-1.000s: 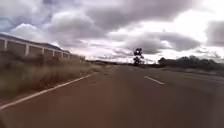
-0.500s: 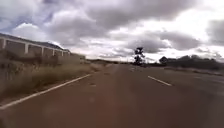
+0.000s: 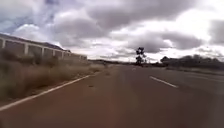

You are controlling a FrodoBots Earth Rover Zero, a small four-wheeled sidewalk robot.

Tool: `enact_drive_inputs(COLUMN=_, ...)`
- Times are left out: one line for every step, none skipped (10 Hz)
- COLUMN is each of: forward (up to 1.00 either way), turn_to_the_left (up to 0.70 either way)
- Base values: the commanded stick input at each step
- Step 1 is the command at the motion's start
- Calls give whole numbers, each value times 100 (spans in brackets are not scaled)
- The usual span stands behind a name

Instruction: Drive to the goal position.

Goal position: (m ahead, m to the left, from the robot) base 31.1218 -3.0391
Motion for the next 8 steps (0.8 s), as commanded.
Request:
enact_drive_inputs(forward=70, turn_to_the_left=1)
enact_drive_inputs(forward=70, turn_to_the_left=1)
enact_drive_inputs(forward=70, turn_to_the_left=1)
enact_drive_inputs(forward=70, turn_to_the_left=1)
enact_drive_inputs(forward=70, turn_to_the_left=1)
enact_drive_inputs(forward=70, turn_to_the_left=1)
enact_drive_inputs(forward=70, turn_to_the_left=1)
enact_drive_inputs(forward=70, turn_to_the_left=1)
